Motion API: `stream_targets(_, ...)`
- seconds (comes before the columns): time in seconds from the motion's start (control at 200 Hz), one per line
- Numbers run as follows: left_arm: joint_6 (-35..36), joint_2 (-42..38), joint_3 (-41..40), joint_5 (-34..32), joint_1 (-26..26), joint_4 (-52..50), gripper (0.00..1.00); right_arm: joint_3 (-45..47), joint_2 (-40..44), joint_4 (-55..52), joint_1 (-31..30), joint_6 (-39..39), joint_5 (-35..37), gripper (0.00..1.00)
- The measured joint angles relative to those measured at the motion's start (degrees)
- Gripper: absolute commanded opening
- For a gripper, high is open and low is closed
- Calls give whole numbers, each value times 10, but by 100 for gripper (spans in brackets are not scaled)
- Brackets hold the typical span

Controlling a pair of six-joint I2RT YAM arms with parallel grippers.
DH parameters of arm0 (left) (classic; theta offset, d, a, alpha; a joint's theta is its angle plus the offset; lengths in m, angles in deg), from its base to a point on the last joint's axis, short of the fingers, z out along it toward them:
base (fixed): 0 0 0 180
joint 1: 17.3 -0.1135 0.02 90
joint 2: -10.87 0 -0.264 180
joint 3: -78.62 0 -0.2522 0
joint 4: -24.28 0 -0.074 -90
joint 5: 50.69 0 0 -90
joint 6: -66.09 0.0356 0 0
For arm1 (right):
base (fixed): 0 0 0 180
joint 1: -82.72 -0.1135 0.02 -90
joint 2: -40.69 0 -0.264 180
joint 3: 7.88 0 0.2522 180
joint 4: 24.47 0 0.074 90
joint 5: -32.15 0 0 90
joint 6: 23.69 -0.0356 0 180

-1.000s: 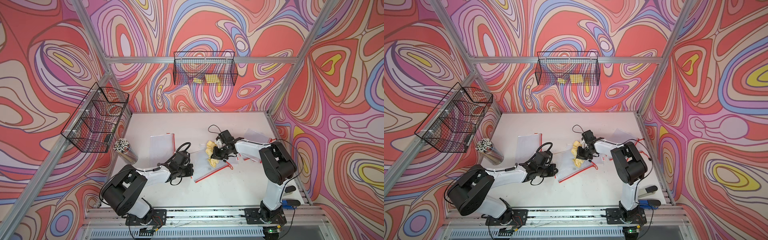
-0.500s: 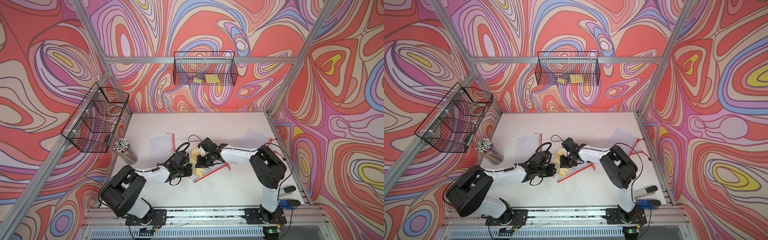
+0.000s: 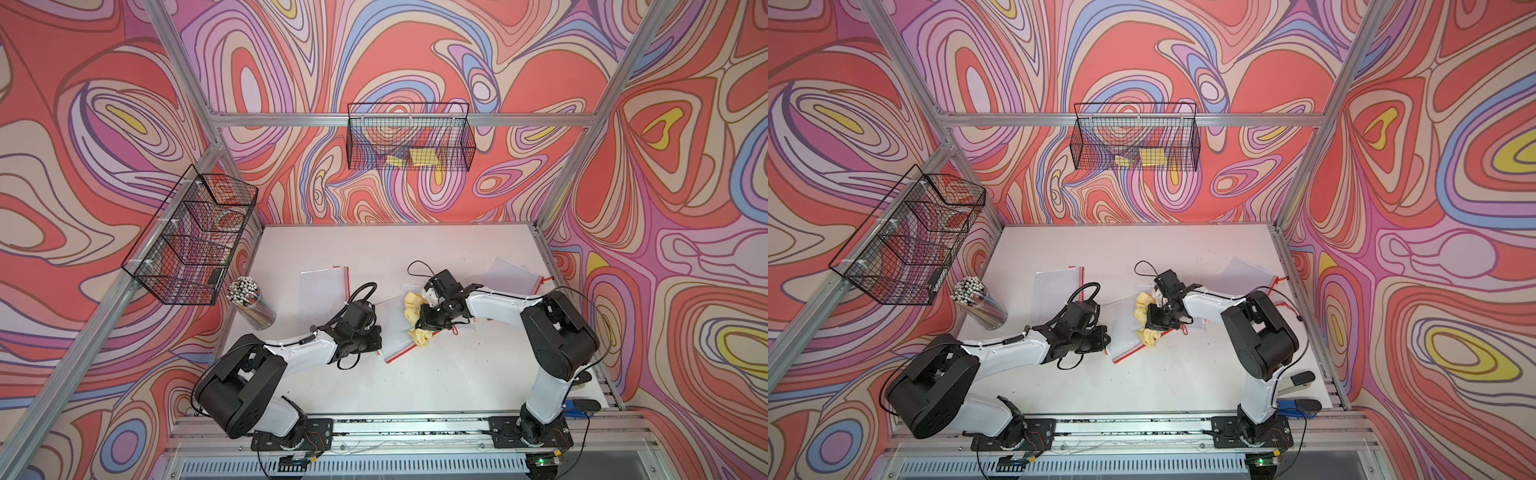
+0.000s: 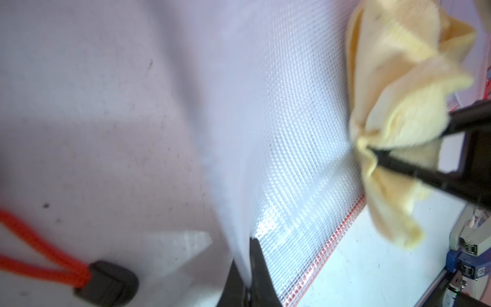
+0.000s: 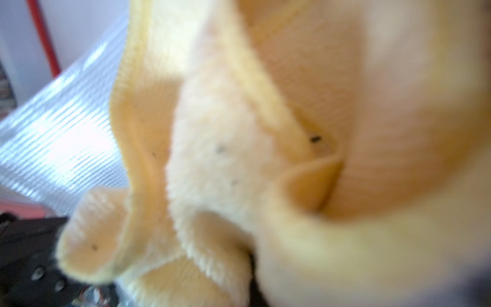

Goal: Wipe the document bag
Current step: Wipe the dirt from the document bag.

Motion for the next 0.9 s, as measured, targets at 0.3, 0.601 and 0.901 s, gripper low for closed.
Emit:
stream_targets(0.3,0,-5,-2,-15,-8,-20,0,-10,10,-30,-26,-3,52,0)
stream_targets(0.601,1,-3,2,-19,-11,-29,0,-63,-51,22,-210,-72,20,0)
stream_targets(0.901,2,7,9,-12,-11,-28,0,8,-17,72,-148,-83,-18,0)
